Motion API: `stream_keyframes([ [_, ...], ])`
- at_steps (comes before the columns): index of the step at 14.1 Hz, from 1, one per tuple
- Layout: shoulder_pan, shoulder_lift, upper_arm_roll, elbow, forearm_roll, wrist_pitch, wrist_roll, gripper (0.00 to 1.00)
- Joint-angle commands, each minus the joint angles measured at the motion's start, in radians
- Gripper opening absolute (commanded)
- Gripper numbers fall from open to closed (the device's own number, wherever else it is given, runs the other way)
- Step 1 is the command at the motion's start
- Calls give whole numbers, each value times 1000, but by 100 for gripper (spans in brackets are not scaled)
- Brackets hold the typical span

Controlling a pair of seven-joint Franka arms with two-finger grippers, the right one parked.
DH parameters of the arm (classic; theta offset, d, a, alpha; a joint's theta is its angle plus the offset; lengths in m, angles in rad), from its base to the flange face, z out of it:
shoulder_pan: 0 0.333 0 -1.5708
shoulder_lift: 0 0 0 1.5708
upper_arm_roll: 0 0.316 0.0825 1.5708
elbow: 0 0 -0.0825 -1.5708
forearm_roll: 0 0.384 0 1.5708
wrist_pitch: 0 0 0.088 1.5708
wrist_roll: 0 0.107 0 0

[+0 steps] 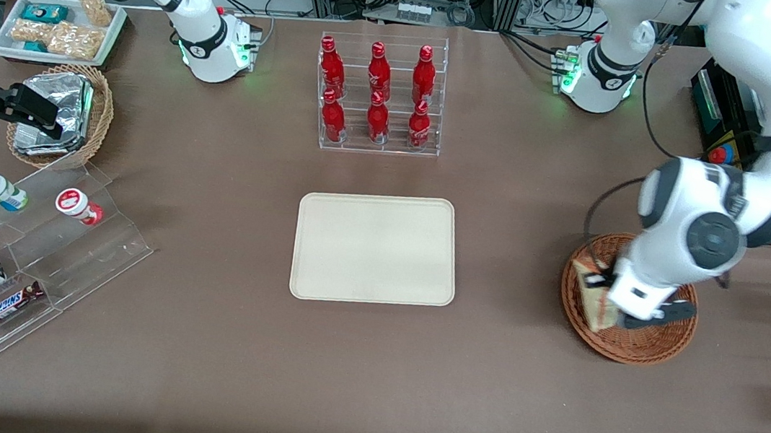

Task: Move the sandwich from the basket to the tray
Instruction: 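Close the left gripper on the sandwich and lift it, then carry the held sandwich over to the cream tray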

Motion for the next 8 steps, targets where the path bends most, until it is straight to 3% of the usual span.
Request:
stream_keyframes([
  [1,-117,41,11,48,7,-14,3,0],
  [4,-256,144,9,173,-53,-12,-133,0],
  [8,-409,294,9,345,-59,1,-313,0],
])
